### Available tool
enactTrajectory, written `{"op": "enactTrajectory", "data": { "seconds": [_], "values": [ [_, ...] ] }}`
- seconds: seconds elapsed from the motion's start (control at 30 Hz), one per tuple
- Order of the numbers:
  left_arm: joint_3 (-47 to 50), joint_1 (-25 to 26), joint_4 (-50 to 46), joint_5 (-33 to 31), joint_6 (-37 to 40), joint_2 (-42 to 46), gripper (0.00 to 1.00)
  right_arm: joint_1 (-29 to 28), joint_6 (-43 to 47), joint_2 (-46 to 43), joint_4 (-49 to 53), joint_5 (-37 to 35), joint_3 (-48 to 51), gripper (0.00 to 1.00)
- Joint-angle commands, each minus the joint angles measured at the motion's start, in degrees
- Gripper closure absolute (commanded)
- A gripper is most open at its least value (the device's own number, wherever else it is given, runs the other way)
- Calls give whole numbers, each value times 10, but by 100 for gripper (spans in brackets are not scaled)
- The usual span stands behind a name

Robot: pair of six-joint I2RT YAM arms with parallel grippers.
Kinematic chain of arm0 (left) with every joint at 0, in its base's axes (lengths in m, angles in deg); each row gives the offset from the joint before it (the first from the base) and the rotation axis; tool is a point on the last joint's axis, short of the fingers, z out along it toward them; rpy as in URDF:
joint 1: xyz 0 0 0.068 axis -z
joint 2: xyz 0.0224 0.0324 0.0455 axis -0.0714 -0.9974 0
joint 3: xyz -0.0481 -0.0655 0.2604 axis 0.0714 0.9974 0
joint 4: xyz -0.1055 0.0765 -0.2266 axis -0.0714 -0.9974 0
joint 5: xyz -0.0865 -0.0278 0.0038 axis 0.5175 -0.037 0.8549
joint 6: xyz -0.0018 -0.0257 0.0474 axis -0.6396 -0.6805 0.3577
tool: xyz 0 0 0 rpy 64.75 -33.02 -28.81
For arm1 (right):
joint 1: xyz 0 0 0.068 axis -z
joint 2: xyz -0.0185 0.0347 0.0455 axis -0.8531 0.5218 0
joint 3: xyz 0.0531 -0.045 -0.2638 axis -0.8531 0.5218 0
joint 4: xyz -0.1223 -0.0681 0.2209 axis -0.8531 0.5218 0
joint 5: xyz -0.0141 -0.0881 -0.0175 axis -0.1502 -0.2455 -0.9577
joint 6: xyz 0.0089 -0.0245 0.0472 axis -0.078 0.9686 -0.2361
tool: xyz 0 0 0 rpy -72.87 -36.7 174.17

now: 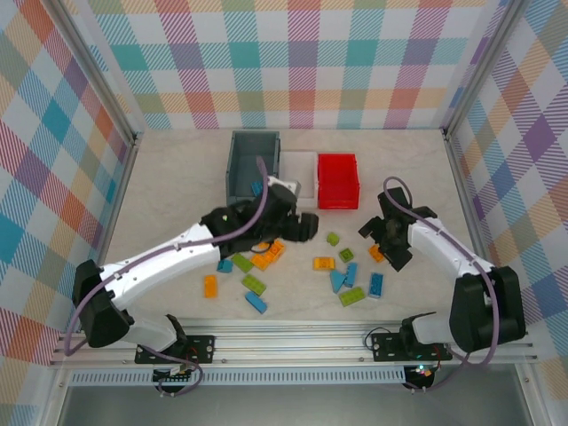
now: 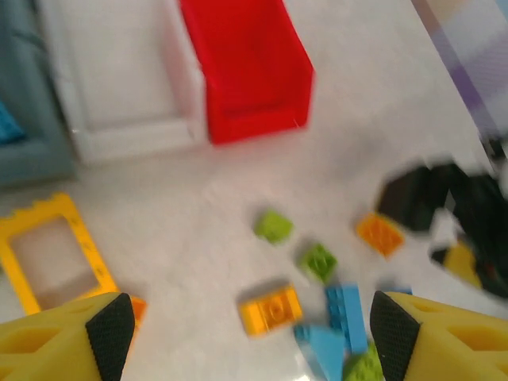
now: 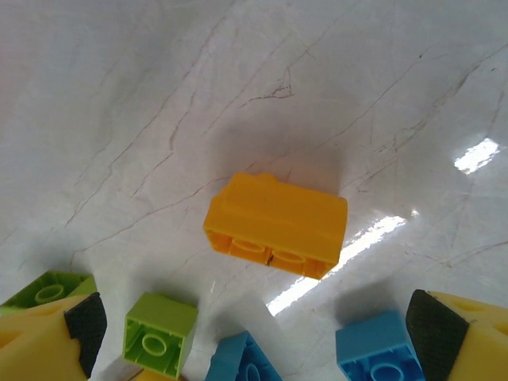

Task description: Sort the legos into containers by color

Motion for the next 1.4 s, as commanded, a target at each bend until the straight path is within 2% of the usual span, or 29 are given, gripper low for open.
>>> {"op": "enactTrajectory", "data": {
  "seconds": [0.0,0.13,0.3,0.47,0.73,0.9,1.0,1.17,1.37],
  "values": [
    [68,42,76,1,21,59,12,10,-29,29,-42,32,3,2],
    [118,82,93,-18,4,105,12,18,-28,64,-53,28,-1,6],
    [131,98,84,-28,-8,120,12,26,-26,90,-63,18,3,14],
    [129,99,80,-33,-6,124,13,27,-18,103,-66,17,-1,25],
    [120,99,72,-50,-3,128,13,24,7,73,-67,2,3,51],
    [108,99,37,-115,-22,138,14,-25,50,28,-39,-40,-50,52],
    [107,98,20,-162,-33,149,14,-69,90,37,-37,-64,-116,52],
    [96,99,-11,-207,-51,153,14,-95,151,135,-39,-62,-244,51],
    [100,99,-26,-209,-65,155,14,-95,191,284,-1,-84,-397,51]
  ]
}}
